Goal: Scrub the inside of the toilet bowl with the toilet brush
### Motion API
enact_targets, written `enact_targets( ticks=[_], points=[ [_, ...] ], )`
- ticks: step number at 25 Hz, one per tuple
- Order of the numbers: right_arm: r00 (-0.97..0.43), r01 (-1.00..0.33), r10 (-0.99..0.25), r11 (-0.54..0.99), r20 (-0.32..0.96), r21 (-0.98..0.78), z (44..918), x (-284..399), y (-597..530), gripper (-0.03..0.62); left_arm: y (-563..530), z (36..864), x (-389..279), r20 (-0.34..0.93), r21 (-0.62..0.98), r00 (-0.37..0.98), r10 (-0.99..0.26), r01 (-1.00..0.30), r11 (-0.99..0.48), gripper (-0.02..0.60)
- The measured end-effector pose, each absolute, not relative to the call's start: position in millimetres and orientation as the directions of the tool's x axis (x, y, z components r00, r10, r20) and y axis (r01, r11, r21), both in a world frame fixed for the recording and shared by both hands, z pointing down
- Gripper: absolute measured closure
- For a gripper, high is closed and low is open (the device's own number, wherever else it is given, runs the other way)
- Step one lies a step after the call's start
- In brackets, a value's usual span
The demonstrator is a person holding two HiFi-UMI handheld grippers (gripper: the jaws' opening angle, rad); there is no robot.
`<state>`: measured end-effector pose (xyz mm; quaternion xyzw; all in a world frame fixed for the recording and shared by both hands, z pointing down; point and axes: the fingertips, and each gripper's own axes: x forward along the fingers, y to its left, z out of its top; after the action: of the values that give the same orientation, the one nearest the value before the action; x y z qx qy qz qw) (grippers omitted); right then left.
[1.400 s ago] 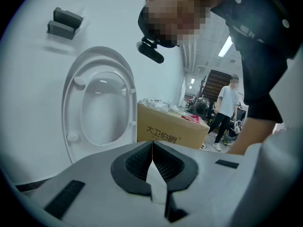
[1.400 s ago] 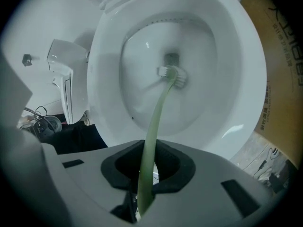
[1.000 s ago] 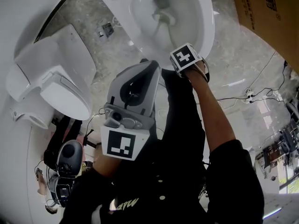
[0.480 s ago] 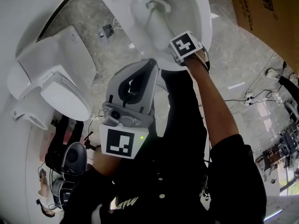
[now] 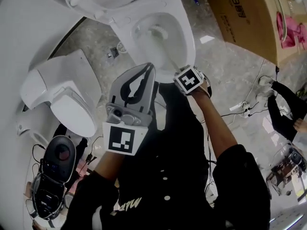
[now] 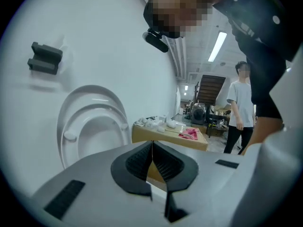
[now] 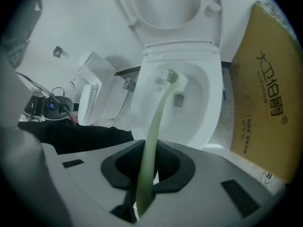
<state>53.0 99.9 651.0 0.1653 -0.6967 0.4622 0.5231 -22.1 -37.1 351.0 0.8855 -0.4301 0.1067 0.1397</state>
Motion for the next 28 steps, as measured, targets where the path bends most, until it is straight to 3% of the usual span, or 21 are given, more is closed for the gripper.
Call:
enact_targets(
  ticks=[11, 17, 28],
  points=[
    [-0.473, -0.738, -0.147, 0.605, 0.869, -0.299, 399, 92, 69, 0.520, -35, 206, -24, 0.236, 0.104, 0.612, -0.755, -0.788, -0.607, 0.557],
    [-0.516, -0.757, -0.393, 0.625, 0.761, -0.191, 270, 90, 29, 0.520, -48, 129, -24, 0.137, 0.085, 0.635, -0.760, -0.772, -0.630, 0.557],
    [-0.543, -0.797, -0.695, 0.604, 0.471, -0.028, 104, 97, 8, 0.520, -36, 49, -29, 0.042, 0.023, 0.642, -0.765, -0.766, -0.642, 0.557]
  ],
)
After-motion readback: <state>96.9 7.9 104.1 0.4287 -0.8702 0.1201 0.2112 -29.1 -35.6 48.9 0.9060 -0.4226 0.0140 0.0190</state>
